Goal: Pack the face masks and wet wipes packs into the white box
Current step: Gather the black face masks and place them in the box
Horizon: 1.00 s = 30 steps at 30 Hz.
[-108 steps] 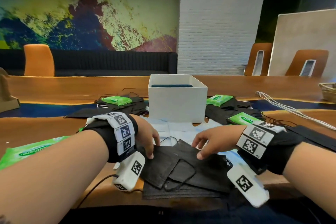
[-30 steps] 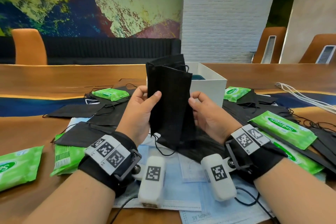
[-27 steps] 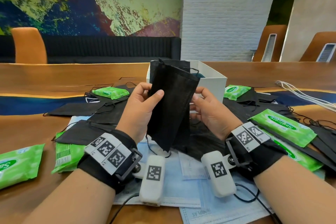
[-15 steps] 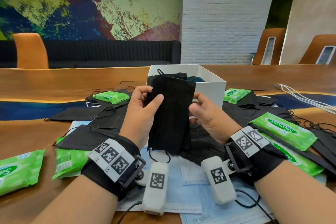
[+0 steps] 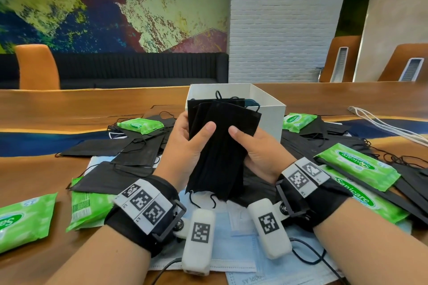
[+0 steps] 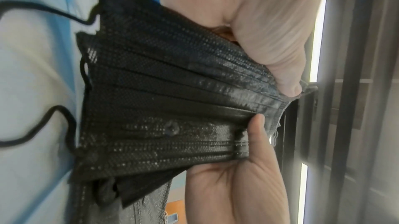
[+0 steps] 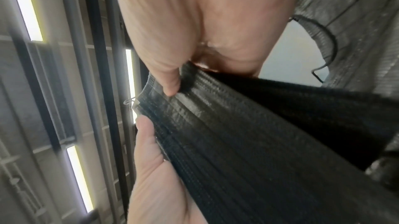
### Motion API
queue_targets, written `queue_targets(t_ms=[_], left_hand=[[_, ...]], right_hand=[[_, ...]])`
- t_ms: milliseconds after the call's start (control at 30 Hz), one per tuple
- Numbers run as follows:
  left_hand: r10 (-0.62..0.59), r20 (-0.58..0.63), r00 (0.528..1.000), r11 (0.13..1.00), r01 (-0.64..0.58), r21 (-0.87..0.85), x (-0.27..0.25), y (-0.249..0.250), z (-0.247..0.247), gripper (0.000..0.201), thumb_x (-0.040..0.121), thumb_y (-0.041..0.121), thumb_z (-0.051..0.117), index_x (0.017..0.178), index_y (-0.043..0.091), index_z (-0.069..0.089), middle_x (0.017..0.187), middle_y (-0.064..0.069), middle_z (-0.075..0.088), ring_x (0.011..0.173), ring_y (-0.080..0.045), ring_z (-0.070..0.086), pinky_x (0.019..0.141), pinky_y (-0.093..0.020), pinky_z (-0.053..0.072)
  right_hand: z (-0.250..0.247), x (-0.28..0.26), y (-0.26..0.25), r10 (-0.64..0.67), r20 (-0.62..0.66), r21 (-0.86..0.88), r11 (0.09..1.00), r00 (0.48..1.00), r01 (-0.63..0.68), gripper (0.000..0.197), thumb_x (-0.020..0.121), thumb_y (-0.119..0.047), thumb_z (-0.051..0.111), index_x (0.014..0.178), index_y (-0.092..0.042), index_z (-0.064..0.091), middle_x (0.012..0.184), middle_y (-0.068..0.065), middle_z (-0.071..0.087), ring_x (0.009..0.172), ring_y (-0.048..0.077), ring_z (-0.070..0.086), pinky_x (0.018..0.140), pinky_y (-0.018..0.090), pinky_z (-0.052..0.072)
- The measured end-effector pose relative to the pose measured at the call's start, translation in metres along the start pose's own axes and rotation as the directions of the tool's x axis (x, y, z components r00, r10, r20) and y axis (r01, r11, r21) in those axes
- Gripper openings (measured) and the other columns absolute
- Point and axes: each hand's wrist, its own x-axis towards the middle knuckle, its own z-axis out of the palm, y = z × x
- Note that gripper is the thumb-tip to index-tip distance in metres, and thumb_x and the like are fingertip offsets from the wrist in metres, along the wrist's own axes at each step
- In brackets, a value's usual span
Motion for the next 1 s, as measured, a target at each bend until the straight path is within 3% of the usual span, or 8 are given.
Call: queue_targets(t_ms=[100, 233, 400, 567, 667, 800, 867, 1000], left_hand=[[0.052, 0.012, 0.999, 0.997, -0.052, 0.064, 0.000, 0.003, -0.004, 0.038, 0.079, 0.033, 0.072, 0.113, 0.023, 0.058, 0.112, -0.002, 0.068, 0.107, -0.019, 0.065, 0.086, -0.033, 0.055], [0.049, 0.058, 0.997, 0.978, -0.060, 0.198, 0.001, 0.005, -0.010, 0.047, 0.072, 0.051, 0.073, 0.112, 0.032, 0.056, 0.111, 0.004, 0.068, 0.108, -0.016, 0.064, 0.093, -0.041, 0.052], [-0.048, 0.158, 0.986, 0.971, 0.009, 0.238, 0.003, 0.005, -0.012, 0.083, 0.058, 0.062, 0.078, 0.129, 0.030, 0.049, 0.122, 0.006, 0.063, 0.116, -0.012, 0.060, 0.099, -0.040, 0.048], [-0.192, 0.164, 0.968, 0.942, 0.134, 0.308, 0.003, 0.002, -0.014, 0.054, 0.075, 0.031, 0.077, 0.124, 0.029, 0.055, 0.115, 0.005, 0.068, 0.109, -0.014, 0.064, 0.098, -0.042, 0.049], [-0.190, 0.050, 0.980, 0.959, 0.175, 0.222, 0.004, 0.001, -0.016, 0.032, 0.087, 0.024, 0.068, 0.117, 0.025, 0.060, 0.112, 0.000, 0.070, 0.105, -0.018, 0.066, 0.096, -0.045, 0.051], [-0.121, -0.126, 0.985, 0.993, 0.122, -0.001, 0.011, 0.012, -0.029, 0.025, 0.088, 0.022, 0.064, 0.113, 0.020, 0.062, 0.111, 0.000, 0.070, 0.103, -0.016, 0.067, 0.090, -0.035, 0.052], [-0.092, -0.173, 0.981, 0.995, 0.095, 0.011, 0.013, 0.014, -0.039, 0.021, 0.088, 0.023, 0.065, 0.109, 0.022, 0.063, 0.110, 0.002, 0.070, 0.103, -0.014, 0.066, 0.089, -0.032, 0.051], [-0.059, -0.226, 0.972, 0.992, 0.082, 0.093, 0.013, 0.010, -0.047, 0.022, 0.089, 0.032, 0.065, 0.110, 0.032, 0.058, 0.110, 0.009, 0.067, 0.104, -0.010, 0.063, 0.088, -0.032, 0.050]], right_hand=[[0.007, 0.007, -0.009, -0.113, -0.012, -0.223, 0.969, 0.994, 0.107, 0.049, 0.086, -0.049, 0.056, 0.128, -0.024, 0.052, 0.124, 0.000, 0.061, 0.118, 0.014, 0.056, 0.104, 0.040, 0.044], [0.008, 0.014, -0.029, -0.183, 0.100, -0.490, 0.846, 0.978, 0.208, 0.041, 0.092, -0.041, 0.050, 0.124, -0.018, 0.053, 0.117, -0.003, 0.063, 0.106, 0.001, 0.058, 0.084, 0.007, 0.045], [0.003, 0.020, -0.054, -0.162, 0.101, -0.683, 0.706, 0.982, 0.187, 0.019, 0.090, -0.039, 0.054, 0.083, -0.022, 0.055, 0.068, -0.011, 0.053, 0.054, -0.010, 0.049, 0.056, 0.005, 0.036], [0.008, 0.028, -0.065, -0.273, 0.077, -0.747, 0.621, 0.959, 0.237, 0.044, 0.089, -0.039, 0.058, 0.057, -0.017, 0.037, 0.049, -0.008, 0.031, 0.037, 0.001, 0.033, 0.042, 0.011, 0.026], [0.010, 0.027, -0.061, -0.262, 0.033, -0.723, 0.660, 0.965, 0.204, 0.043, 0.087, -0.048, 0.054, 0.065, -0.012, 0.045, 0.051, -0.004, 0.042, 0.043, 0.004, 0.042, 0.051, 0.020, 0.039], [0.002, 0.020, -0.065, -0.056, 0.016, -0.724, 0.688, 0.998, 0.050, 0.049, 0.082, -0.060, 0.042, 0.080, -0.012, 0.050, 0.071, -0.001, 0.060, 0.063, 0.012, 0.058, 0.064, 0.031, 0.050], [-0.009, 0.014, -0.065, 0.177, 0.012, -0.829, 0.552, 0.984, -0.089, 0.039, 0.091, -0.052, 0.042, 0.085, -0.015, 0.054, 0.078, -0.003, 0.061, 0.071, 0.012, 0.058, 0.069, 0.030, 0.052], [-0.032, 0.002, -0.057, 0.555, -0.076, -0.922, 0.278, 0.829, -0.271, 0.025, 0.091, -0.041, 0.056, 0.096, -0.017, 0.060, 0.087, -0.005, 0.064, 0.083, 0.010, 0.061, 0.081, 0.032, 0.054]])
